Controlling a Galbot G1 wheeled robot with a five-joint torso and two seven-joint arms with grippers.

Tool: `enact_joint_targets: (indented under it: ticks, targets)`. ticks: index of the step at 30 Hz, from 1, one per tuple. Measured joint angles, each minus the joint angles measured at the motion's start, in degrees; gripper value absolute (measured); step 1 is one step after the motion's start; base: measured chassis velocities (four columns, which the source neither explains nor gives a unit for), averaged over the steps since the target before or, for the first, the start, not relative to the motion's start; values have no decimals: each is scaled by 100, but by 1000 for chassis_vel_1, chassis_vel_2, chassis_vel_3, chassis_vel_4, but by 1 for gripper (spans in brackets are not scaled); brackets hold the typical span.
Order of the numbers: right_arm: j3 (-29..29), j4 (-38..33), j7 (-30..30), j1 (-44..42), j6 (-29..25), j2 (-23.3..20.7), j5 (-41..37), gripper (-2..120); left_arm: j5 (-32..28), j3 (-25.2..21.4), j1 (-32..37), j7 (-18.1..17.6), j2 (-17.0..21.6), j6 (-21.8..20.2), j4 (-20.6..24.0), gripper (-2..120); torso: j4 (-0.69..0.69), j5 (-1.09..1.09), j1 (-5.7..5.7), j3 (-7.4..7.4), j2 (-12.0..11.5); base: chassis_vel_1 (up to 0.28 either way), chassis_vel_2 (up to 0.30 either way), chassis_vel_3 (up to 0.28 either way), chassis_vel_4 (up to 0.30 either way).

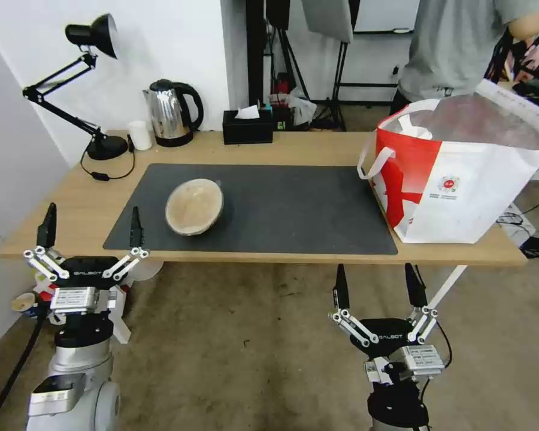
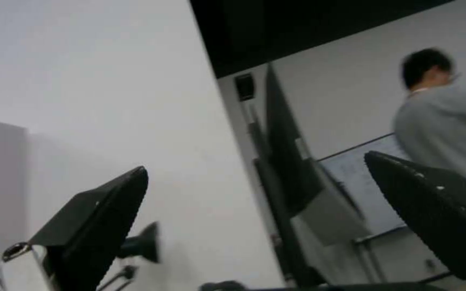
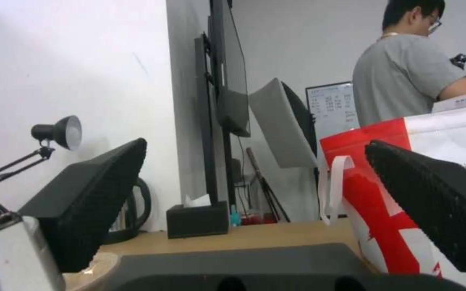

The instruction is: Pick up the trash from the table and place it into the takeout bag.

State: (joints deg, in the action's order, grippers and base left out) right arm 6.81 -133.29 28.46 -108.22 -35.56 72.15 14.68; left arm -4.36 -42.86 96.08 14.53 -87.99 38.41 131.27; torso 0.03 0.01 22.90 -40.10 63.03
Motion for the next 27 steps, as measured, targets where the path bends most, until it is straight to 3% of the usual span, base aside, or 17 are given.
enact_joint_targets:
  ticks: [8, 21, 27]
  targets:
    - [0, 0, 0, 0, 0, 2, 0, 100, -266, 60, -123, 305, 364, -303, -97, 100, -3, -1, 0, 0, 0, 0, 0, 0, 0]
    - [0, 0, 0, 0, 0, 3, 0, 100, -386, 111, -387, 349, 500, -457, -253, 100, -3, -1, 1, 0, -1, 0, 0, 0, 0]
    - [-1, 0, 0, 0, 0, 2, 1, 100, -565, -147, -408, 329, 939, -615, -207, 100, -2, -1, 1, 0, 0, 0, 0, 0, 0]
